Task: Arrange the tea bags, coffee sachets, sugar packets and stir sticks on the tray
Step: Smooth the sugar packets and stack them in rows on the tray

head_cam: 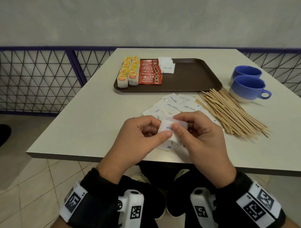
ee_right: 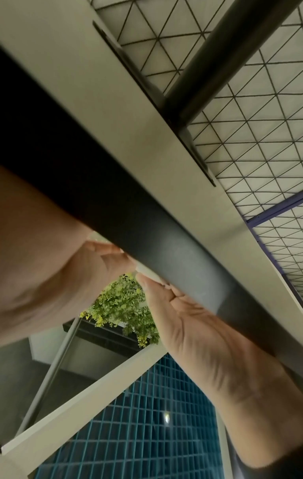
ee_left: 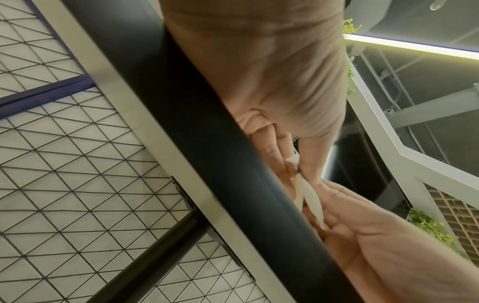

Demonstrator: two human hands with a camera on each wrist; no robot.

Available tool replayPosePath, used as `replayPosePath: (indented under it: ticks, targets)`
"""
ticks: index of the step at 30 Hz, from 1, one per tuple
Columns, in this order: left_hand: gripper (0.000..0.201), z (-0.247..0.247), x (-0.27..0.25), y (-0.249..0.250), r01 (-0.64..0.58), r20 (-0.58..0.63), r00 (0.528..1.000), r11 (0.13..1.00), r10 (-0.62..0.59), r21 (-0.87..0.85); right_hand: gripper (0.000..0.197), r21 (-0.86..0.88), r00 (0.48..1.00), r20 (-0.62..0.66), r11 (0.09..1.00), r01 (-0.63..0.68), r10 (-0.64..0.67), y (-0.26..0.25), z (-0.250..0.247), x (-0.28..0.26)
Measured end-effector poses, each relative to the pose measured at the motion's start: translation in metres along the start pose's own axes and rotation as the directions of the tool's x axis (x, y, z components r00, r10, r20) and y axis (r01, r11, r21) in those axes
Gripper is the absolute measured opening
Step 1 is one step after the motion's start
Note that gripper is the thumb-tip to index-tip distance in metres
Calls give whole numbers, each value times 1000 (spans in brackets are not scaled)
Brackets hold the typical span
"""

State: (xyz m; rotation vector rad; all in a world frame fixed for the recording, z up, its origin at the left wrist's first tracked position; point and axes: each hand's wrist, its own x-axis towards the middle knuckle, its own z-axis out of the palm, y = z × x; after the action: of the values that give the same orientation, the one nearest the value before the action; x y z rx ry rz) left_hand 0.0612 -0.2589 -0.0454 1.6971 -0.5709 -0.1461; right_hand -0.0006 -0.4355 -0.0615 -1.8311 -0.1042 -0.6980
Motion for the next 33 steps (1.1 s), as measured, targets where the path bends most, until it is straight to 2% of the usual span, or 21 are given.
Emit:
replayPosePath:
  ticks: [2,5,8,11,20,24,27,30,33]
  targets:
    - [16,-2,0,0,-3,-46,999,1000,2,-28,30,-8,999,-35,1000,-22,22,-2,1,1]
    - [23,-4,1,4,-24,-124,992,997,14,-78,49,107,994,-10,988,-109,110,-4,1,4]
    - [27,-3,1,5,-18,-144,990,996,6,-83,40,194,991,52,972,-132,124,-7,-1,5]
    - [29,-3,2,2,-14,-132,991,998,5,-65,33,220,993,42,968,-119,112,-8,-2,3]
    - [32,-5,1,4,18,-132,991,999,-24,-41,39,200,992,20,971,-128,126,-12,-2,1]
    - [36,-6,-3,2,9,-128,992,1000,-9,-5,32,47,981,83,982,-182,178,-21,-8,3]
    - [37,-7,-5,4,-10,-143,990,1000,12,16,23,-217,939,259,961,-172,227,-43,-22,26]
    - [18,-9,-3,1,-66,-121,990,998,68,20,17,-376,880,409,923,-79,242,-69,-39,74]
    - [21,-12,-3,2,-133,-127,983,991,134,19,18,-439,839,413,885,-157,354,-71,-48,139]
